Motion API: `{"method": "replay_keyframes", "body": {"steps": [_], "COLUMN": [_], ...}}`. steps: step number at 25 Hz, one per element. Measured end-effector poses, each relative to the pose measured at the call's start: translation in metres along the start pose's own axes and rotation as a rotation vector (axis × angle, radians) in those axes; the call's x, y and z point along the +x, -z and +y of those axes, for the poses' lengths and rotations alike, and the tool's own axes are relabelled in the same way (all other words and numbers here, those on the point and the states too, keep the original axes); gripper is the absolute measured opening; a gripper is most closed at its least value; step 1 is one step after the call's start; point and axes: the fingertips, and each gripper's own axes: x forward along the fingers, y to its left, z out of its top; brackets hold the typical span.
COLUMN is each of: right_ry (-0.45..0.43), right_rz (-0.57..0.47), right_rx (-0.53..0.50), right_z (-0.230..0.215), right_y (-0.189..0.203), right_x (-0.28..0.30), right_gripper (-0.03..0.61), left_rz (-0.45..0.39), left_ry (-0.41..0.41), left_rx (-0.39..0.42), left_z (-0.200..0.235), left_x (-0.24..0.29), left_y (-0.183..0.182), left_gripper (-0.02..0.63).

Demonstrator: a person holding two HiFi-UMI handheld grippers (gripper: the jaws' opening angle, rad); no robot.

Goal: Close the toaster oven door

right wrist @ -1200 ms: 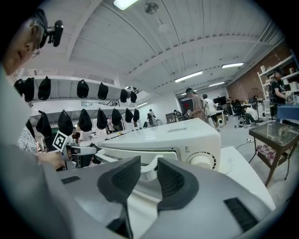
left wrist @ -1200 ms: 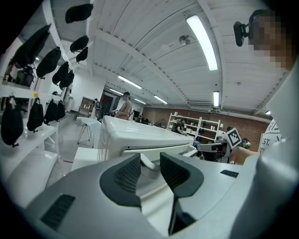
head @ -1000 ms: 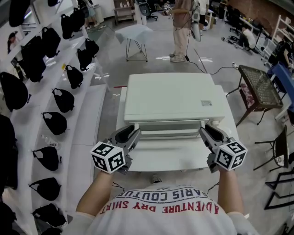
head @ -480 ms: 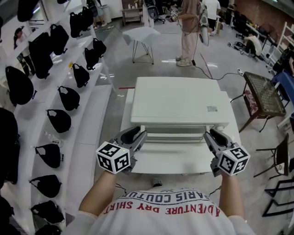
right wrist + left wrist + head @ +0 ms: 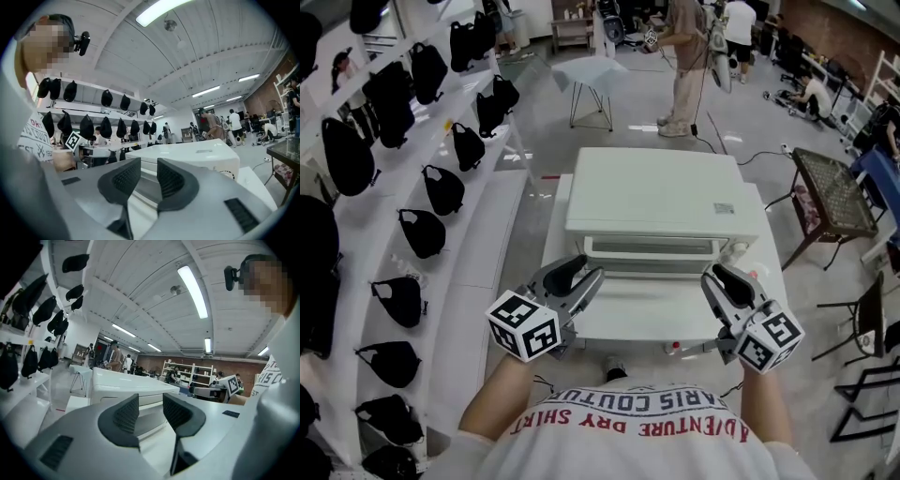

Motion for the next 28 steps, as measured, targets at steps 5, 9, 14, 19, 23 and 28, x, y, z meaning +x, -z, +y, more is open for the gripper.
{"method": "replay_keyframes", "body": {"steps": [5,9,14,19,23,28], "right_ry": [-0.097,-0.161,-0.168,-0.157,-0.146,-0.137], "right_rz": [-0.049,-0.074,-0.099,-0.077,-0.076,-0.055], "right_rx": [0.015,0.029,0.083,0.073,0.062,0.088], "right_z": [0.045,0.075,0.087,0.095,0.099,0.096], "right_y": [-0.004,-0.002,0.005,0.014,0.018,0.027], "right_x": [-0.019,-0.034,-0.051,-0.063,-0.070,-0.076], "right_gripper": [0.064,0.038,0.028,0.023,0.023,0.023], "left_rz": [-0.027,-0.059,-0.036,-0.032,-0.013,-0.005], "left_ry": [0.026,0.082,0.131,0.169,0.174,0.167], "left_rx": [-0.019,-0.040,0.020,0.014,0.034,0.013], "left_z": [-0.038,-0.069,-0.101,-0.121,-0.131,-0.132], "left_x": [-0.019,-0.035,-0.046,-0.052,-0.052,-0.052], "left_y": [0.000,0.005,0.015,0.020,0.028,0.035], "left_gripper": [0.104,0.061,0.044,0.043,0.043,0.043]}}
